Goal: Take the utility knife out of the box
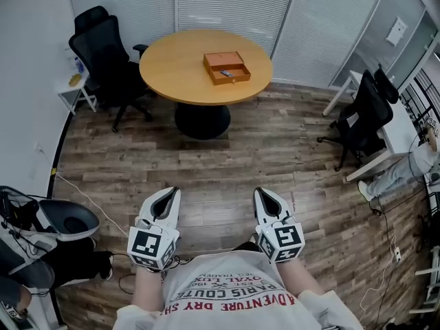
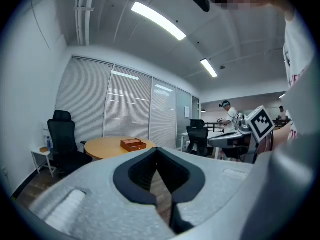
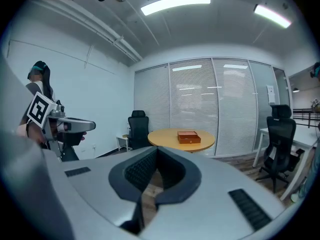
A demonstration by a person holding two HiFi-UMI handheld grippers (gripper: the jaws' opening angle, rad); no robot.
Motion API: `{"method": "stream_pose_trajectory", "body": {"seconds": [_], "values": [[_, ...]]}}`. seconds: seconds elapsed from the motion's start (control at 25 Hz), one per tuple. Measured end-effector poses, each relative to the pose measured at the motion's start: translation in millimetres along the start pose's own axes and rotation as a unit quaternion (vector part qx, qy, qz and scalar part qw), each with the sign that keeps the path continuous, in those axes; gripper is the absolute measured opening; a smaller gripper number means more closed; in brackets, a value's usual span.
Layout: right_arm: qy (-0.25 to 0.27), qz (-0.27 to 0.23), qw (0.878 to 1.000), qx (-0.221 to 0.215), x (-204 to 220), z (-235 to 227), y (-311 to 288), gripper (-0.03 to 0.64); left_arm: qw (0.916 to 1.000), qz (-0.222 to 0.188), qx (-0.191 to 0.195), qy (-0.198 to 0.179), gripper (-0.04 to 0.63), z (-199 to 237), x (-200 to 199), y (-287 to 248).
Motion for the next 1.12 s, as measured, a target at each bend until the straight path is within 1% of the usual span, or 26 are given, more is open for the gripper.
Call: {"method": "stream_pose_trajectory", "body": {"seconds": [0.12, 0.24, 0.4, 0.52, 0.64, 0.72, 0.8, 1.0, 1.12], "values": [[0.006, 0.017, 1.0, 0.004, 3.6, -9.1, -9.9, 0.006, 1.0, -0.001, 0.003, 0.008, -0.005, 1.3, 3.3, -12.5], [0.007, 0.02, 1.0, -0.001, 4.8, -17.1, -25.8, 0.006, 1.0, 0.0, 0.0, 0.008, -0.005, 5.1, 3.8, -26.3], [0.012, 0.018, 0.999, -0.033, 6.5, -28.4, -59.1, 0.006, 0.9996, 0.007, -0.029, 0.005, -0.005, 15.2, 5.8, -49.1], [0.014, 0.02, 0.998, -0.059, 9.5, -46.3, -86.1, 0.006, 0.9986, 0.005, -0.052, 0.014, -0.005, 20.5, 5.8, -75.4], [0.019, 0.022, 0.996, -0.085, 4.4, -73.3, -119.1, 0.006, 0.9975, -0.002, -0.07, 0.014, -0.005, 22.9, -4.7, -114.0], [0.025, 0.026, 0.994, -0.101, -0.7, -96.4, -142.1, 0.006, 0.9965, -0.002, -0.083, 0.011, -0.005, 23.0, -12.2, -144.6], [0.027, 0.029, 0.993, -0.111, -7.2, -123.2, -164.8, 0.006, 0.9954, -0.001, -0.094, 0.015, -0.005, 22.2, -18.8, -177.4], [0.024, 0.047, 0.992, -0.118, -19.0, -187.6, -213.6, 0.006, 0.9948, -0.014, -0.09, 0.047, -0.005, 13.2, -31.8, -251.2], [0.023, 0.052, 0.99, -0.129, -25.8, -219.4, -232.9, 0.006, 0.9931, -0.019, -0.104, 0.05, -0.005, 7.6, -41.2, -286.3]]}}
Point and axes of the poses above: the fingertips, and each gripper's own axes: y backward along the fingers, z to its left, x out of its underside, the point moved 2 cm from there along y, backward along the fingers, and after that the axes turned 11 degrees about x, right-handed, at the moved point
